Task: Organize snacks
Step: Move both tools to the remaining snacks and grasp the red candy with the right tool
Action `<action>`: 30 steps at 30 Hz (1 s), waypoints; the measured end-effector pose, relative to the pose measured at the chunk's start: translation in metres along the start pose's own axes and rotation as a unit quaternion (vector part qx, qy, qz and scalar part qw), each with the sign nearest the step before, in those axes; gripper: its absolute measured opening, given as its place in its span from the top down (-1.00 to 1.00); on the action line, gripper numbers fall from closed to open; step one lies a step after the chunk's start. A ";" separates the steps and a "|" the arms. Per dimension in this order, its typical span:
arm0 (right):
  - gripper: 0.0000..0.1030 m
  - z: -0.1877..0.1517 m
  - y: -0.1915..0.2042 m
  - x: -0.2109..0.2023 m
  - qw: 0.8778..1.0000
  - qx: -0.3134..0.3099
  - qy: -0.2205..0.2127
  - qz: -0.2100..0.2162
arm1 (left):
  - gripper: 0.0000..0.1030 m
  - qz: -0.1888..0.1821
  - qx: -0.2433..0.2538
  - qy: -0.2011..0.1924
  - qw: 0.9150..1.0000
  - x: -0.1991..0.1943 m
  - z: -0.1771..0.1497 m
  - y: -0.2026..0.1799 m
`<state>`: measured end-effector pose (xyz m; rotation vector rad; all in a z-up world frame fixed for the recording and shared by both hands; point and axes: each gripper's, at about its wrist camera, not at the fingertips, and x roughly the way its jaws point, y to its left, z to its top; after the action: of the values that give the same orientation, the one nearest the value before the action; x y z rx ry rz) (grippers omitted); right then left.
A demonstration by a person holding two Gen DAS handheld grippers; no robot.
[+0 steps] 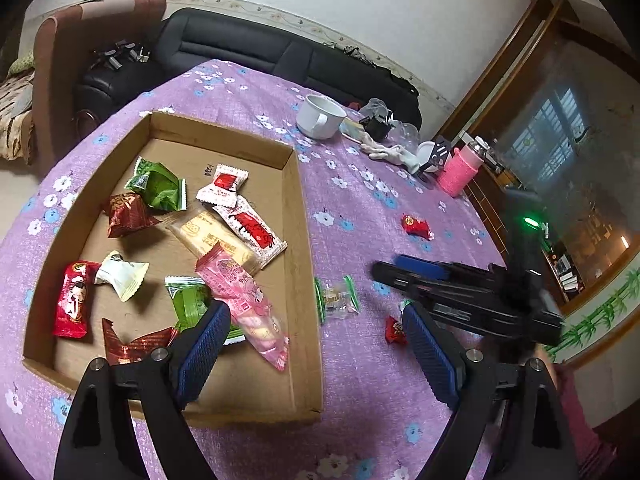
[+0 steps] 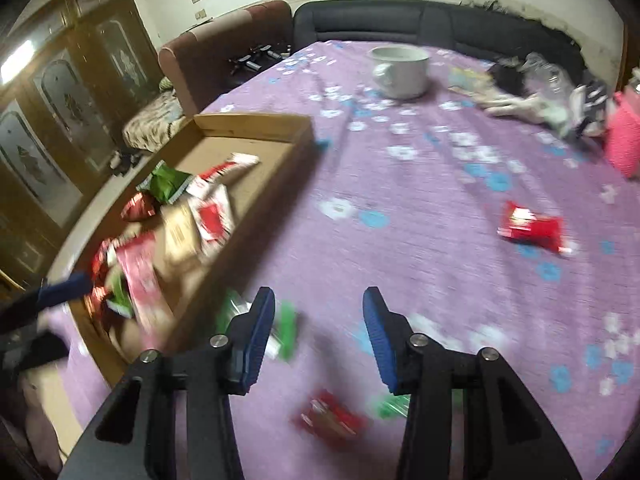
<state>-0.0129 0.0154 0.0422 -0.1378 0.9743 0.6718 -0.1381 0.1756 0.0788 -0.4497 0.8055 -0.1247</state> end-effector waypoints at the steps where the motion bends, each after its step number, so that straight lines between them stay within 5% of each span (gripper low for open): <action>1: 0.36 0.004 0.006 0.011 1.000 0.004 0.004 0.009 | -0.75 0.002 0.001 -0.001 1.000 -0.002 0.000 -0.001; 5: 0.36 0.001 0.026 0.038 0.998 -0.042 0.041 0.006 | -0.75 0.009 0.009 -0.004 1.000 -0.008 0.001 -0.003; 9: 0.36 -0.023 0.030 0.018 0.993 -0.098 0.073 -0.001 | -0.75 0.004 0.019 -0.005 1.000 -0.010 0.003 -0.002; 16: 0.01 -0.053 -0.025 -0.065 0.998 -0.047 -0.016 -0.041 | -0.75 -0.024 0.069 0.019 0.997 0.008 -0.006 -0.028; 25: 0.01 -0.067 -0.015 -0.022 0.998 -0.057 0.010 -0.024 | -0.75 -0.015 0.159 0.050 0.986 0.026 -0.027 -0.069; 27: 0.13 -0.070 -0.012 -0.015 0.997 -0.064 0.017 -0.032 | -0.75 -0.014 0.167 0.057 0.984 0.030 -0.029 -0.073; 28: 0.46 -0.072 -0.010 -0.017 0.996 -0.074 0.010 -0.039 | -0.75 -0.012 0.168 0.061 0.984 0.033 -0.030 -0.074; 30: 0.61 -0.075 -0.011 -0.019 0.997 -0.074 0.012 -0.031 | -0.75 -0.009 0.169 0.068 0.983 0.039 -0.032 -0.076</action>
<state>-0.0671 -0.0318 0.0127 -0.3047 0.9395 0.6866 -0.1300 0.0851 0.0664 -0.1276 0.8936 -0.3071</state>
